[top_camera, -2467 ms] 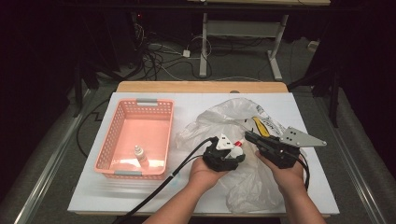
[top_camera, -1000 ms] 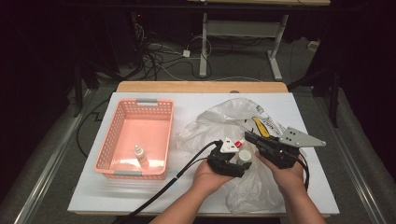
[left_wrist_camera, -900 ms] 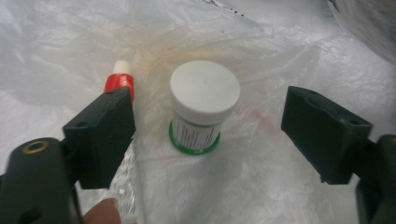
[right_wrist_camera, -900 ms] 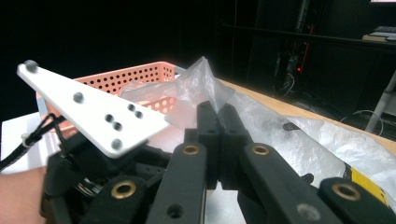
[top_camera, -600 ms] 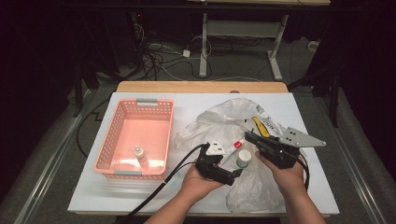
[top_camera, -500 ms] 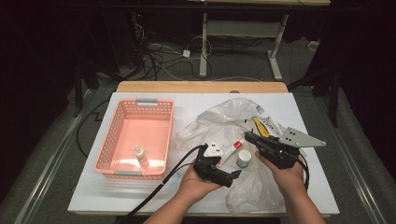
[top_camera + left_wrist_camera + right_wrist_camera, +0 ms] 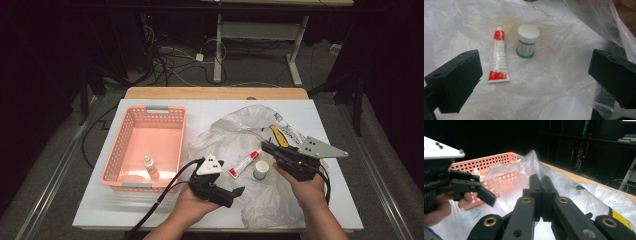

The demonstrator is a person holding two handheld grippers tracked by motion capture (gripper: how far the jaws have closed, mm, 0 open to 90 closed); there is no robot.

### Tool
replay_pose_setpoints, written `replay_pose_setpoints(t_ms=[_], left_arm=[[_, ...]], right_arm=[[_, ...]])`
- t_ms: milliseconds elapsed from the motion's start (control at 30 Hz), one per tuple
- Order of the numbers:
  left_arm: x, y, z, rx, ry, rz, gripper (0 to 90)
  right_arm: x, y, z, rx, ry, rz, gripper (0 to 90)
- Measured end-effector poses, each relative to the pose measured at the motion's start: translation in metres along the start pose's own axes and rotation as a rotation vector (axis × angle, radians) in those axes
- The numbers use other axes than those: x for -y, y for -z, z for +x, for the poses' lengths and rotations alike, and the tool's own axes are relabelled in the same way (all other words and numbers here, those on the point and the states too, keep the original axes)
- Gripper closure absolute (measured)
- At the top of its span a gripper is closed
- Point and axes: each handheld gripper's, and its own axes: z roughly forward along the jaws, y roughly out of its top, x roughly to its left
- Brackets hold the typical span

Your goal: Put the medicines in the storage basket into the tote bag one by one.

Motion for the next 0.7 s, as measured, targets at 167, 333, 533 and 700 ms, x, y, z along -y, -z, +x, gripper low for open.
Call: replay_pose_setpoints(t_ms=[167, 333, 533, 700], left_arm=[[0.007, 0.018, 0.004, -0.021, 0.001, -0.003, 0.0], [0.014, 0.038, 0.011, -0.042, 0.015, -0.016, 0.0], [0.024, 0.059, 0.023, -0.092, 0.035, -0.017, 0.0], [0.031, 0.076, 0.032, -0.138, 0.048, -0.023, 0.0]], right_arm=[[0.000, -0.001, 0.000, -0.001, 0.002, 0.002, 90.0], [0.000, -0.001, 0.001, -0.001, -0.001, 0.005, 90.0], [0.000, 0.000, 0.000, 0.001, 0.000, 0.002, 90.0], [0.002, -0.001, 0.000, 0.000, 0.002, 0.004, 90.0]])
